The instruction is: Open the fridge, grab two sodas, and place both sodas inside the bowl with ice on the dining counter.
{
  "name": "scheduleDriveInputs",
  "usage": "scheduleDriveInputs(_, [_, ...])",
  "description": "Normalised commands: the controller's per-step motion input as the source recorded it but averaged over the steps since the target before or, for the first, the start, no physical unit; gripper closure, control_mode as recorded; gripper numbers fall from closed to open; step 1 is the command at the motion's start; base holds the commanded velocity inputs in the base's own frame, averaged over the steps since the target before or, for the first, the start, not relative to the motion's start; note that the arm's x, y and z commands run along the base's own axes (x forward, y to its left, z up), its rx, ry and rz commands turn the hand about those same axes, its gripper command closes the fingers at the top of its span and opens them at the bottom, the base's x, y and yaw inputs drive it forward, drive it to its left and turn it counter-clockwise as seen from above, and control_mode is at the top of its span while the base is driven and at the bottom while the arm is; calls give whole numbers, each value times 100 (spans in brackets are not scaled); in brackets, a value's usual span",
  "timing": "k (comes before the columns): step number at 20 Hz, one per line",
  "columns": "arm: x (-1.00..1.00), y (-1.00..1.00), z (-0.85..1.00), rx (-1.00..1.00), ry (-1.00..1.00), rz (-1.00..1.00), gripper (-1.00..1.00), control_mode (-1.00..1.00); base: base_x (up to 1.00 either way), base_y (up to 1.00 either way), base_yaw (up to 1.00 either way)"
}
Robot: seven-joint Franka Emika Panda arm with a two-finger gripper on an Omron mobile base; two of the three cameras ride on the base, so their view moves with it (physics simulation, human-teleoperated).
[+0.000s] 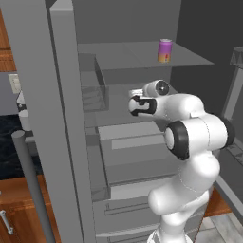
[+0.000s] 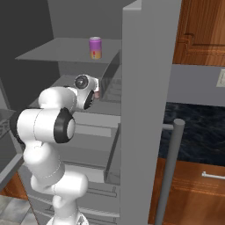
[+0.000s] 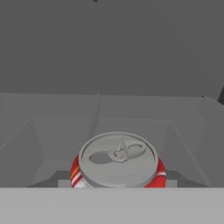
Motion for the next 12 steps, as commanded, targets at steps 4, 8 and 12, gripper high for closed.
scheduleDriveInputs(4, [-81,0,0,1,-2,-1,100,-100,0,0,0])
scheduleDriveInputs(8, [-95,1,21,1,-2,0,100,-100,0,0,0])
scheduleDriveInputs(12, [-88,0,75,0,-5,0,100,-100,0,0,0])
